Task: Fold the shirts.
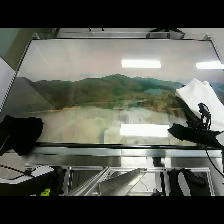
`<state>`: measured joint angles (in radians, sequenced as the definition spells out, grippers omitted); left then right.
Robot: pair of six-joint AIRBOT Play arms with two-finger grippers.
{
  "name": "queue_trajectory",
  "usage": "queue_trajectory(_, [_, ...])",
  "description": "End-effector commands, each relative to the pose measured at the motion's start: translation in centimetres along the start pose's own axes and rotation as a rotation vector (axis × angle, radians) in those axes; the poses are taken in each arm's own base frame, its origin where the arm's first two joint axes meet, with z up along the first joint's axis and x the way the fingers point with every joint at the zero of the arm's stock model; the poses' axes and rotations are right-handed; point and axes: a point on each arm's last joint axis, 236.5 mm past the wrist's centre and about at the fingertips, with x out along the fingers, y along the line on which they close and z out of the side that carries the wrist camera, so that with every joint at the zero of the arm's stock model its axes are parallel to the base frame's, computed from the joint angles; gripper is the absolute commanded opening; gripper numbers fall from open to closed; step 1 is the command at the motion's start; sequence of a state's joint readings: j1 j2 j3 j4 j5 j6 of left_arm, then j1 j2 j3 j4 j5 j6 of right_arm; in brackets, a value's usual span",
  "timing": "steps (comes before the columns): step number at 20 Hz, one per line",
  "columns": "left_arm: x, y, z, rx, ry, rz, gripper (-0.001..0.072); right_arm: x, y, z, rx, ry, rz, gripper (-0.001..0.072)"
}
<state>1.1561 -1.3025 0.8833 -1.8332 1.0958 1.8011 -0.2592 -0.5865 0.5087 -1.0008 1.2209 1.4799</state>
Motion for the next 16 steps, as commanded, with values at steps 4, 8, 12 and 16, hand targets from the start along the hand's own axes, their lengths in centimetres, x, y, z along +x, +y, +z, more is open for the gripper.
queue_trajectory(4, [0.0,-5.0,2.2,0.091,0.023,-0.143,0.0013,0.0,0.1,0.0,-0.023,-0.002,0.002,0.002])
queue_trajectory(8, [-5.7,-16.4,1.0,0.24,0.028,-0.397,0.0013,0.0,0.3,0.1,-0.059,-0.004,0.014,0.002])
queue_trajectory(12, [-17.3,-31.9,-7.1,0.657,-0.08,-0.653,0.0013,0.0,0.4,0.1,-0.058,-0.003,0.017,0.002])
queue_trajectory(16, [-29.3,-43.3,-19.3,0.981,-0.253,-0.947,0.0013,0.0,0.4,0.1,-0.136,-0.005,0.018,0.002])
